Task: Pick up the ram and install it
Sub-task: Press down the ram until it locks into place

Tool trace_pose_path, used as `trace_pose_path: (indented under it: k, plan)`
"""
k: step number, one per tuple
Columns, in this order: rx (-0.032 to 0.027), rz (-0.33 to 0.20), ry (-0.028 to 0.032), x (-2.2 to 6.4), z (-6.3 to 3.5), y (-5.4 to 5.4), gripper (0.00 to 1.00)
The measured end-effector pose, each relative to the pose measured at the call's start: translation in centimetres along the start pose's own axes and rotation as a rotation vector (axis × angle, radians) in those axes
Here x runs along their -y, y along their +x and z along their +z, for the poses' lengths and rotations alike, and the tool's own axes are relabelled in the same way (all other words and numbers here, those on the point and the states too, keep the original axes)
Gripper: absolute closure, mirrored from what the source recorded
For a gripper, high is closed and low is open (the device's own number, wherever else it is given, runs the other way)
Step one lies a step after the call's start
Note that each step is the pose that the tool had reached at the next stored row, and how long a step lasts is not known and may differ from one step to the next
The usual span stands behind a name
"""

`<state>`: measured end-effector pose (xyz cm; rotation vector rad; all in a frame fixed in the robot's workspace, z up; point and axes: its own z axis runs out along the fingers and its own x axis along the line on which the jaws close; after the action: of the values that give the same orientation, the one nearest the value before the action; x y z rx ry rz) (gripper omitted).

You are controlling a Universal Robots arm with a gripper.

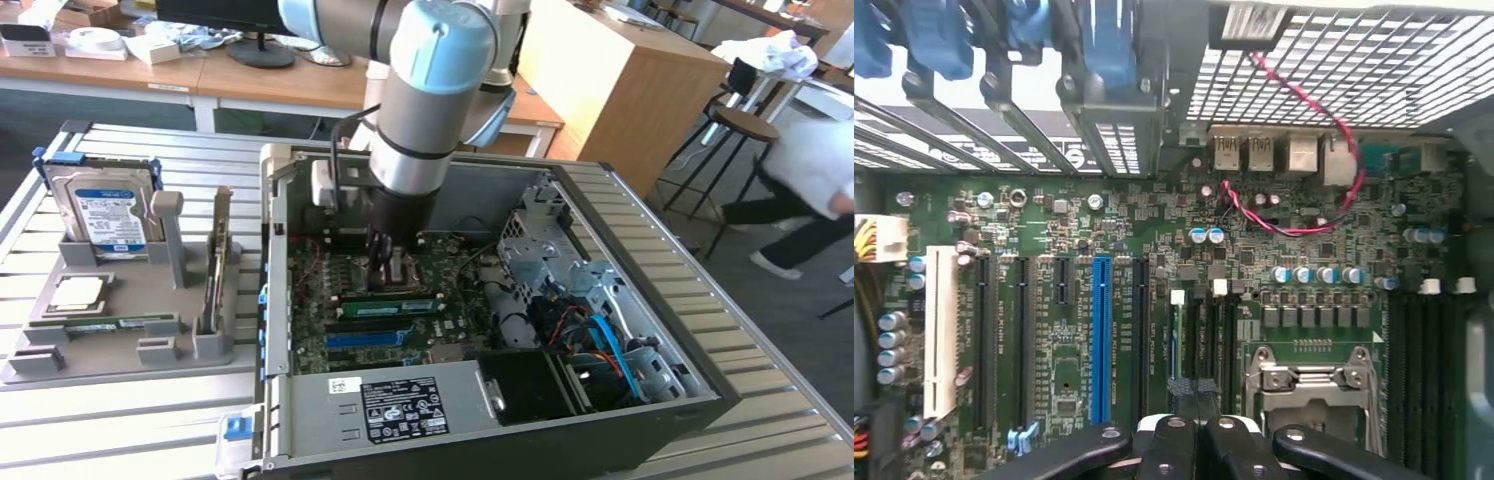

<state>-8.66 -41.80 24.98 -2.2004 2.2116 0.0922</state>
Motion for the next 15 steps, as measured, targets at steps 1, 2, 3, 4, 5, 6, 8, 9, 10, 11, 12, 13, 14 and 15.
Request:
trace_pose_path:
  k: [1, 2, 3, 4, 5, 6, 8, 9, 10, 11, 12, 13, 14, 15]
  plan:
    - [-0.0001, 0.0, 0.0, -0.01, -0.23, 0.0, 0.9]
    - [0.0, 0.0, 0.0, -0.01, -0.44, 0.0, 0.9]
    - [0.0, 0.0, 0.0, -0.02, -0.67, 0.0, 0.9]
    - [-0.0001, 0.0, 0.0, -0.03, -0.94, -0.1, 0.9]
    - [-0.0001, 0.0, 0.0, -0.03, -1.14, -0.1, 0.9]
    - [-0.0001, 0.0, 0.0, -0.04, -1.36, -0.1, 0.9]
    - [-0.0002, 0.0, 0.0, -0.05, -1.84, -0.1, 0.9]
    - [-0.0001, 0.0, 0.0001, -0.06, -2.13, -0.1, 0.9]
    - [0.0, 0.0, 0.0001, -0.07, -2.44, -0.1, 0.9]
    - [-0.0001, 0.0, 0.0001, -0.08, -2.78, -0.2, 0.9]
    - [0.0, 0.0, 0.0, -0.09, -3.14, -0.2, 0.9]
    - [-0.0001, 0.0, 0.0, -0.1, -3.53, -0.2, 0.9]
    - [-0.0001, 0.0, 0.0, -0.11, -3.88, -0.2, 0.9]
    - [-0.0001, 0.0, 0.0, -0.12, -4.22, -0.2, 0.9]
